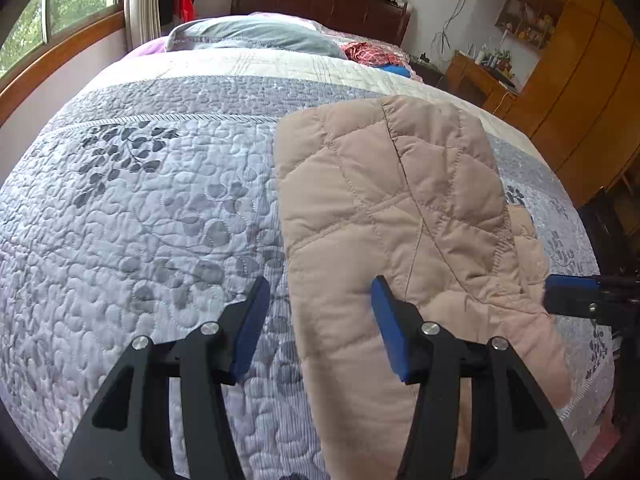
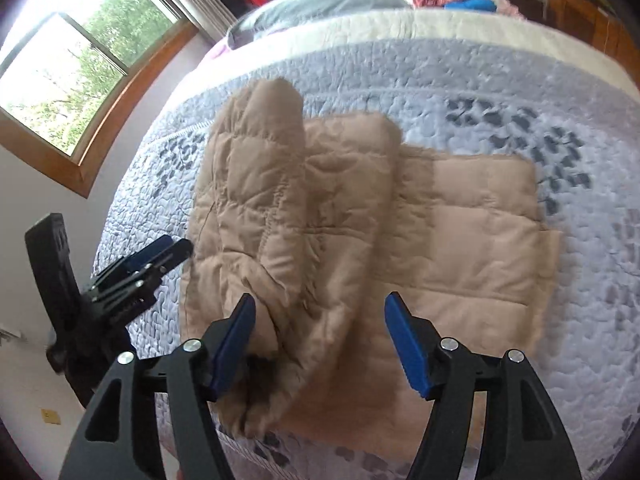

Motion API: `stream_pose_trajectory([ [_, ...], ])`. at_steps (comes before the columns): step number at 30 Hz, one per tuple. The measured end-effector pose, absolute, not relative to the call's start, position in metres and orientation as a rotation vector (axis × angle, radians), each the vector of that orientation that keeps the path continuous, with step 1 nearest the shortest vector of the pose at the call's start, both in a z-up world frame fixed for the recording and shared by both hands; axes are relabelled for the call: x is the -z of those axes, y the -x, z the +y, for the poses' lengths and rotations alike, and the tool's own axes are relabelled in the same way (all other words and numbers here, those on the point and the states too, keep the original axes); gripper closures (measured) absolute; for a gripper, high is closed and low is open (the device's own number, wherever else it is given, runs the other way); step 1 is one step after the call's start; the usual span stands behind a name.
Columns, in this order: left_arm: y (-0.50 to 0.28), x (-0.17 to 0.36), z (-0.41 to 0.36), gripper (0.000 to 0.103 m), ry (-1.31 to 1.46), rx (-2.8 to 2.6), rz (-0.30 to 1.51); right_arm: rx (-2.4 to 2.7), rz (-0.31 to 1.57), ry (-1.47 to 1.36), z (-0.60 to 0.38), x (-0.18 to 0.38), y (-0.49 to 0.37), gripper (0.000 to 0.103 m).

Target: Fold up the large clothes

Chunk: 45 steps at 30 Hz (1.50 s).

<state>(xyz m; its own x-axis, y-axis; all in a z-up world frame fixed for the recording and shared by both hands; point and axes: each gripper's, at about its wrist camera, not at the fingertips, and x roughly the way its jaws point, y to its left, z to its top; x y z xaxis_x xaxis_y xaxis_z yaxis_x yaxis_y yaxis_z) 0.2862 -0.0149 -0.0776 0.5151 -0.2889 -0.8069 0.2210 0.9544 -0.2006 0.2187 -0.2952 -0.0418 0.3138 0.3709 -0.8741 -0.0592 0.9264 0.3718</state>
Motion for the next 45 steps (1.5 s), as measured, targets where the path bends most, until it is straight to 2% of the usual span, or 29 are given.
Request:
stream_pose_trajectory([
  [9,-0.293,0.085,-0.020,0.050,0.080,0.312,0.977,-0.297,1.298,-0.313,-0.287,0.073,-0.245,0.038],
  [11,-0.293,0.086,-0.021,0.050,0.078,0.310,0.976,-0.299,1.301,-0.292,-0.283,0.076,-0.248,0.050],
  [12,-0.292,0.086,-0.021,0.050,0.076,0.311,0.974,-0.298,1.300,-0.273,-0.281,0.077,-0.248,0.061],
  [13,-0.291,0.086,-0.022,0.050,0.075,0.311,0.974,-0.304,1.288,-0.244,-0.278,0.077,-0.248,0.077],
  [16,-0.288,0.082,-0.024,0.051,0.072,0.317,0.973,-0.321,1.233,-0.180,-0.273,0.071,-0.240,0.090],
  [23,-0.268,0.058,-0.033,0.051,0.064,0.354,0.926,-0.347,1.139,-0.189,-0.297,0.035,-0.212,0.097],
  [31,-0.254,0.037,-0.055,0.051,0.053,0.412,0.874,-0.323,1.026,-0.187,-0.339,-0.004,-0.163,0.098],
  [38,-0.249,0.054,-0.087,0.051,0.045,0.479,0.930,-0.313,1.067,-0.269,-0.361,0.024,-0.171,0.098],
  [45,-0.253,0.057,-0.054,0.051,0.081,0.428,0.917,-0.306,1.191,-0.198,-0.337,0.079,-0.208,0.095],
])
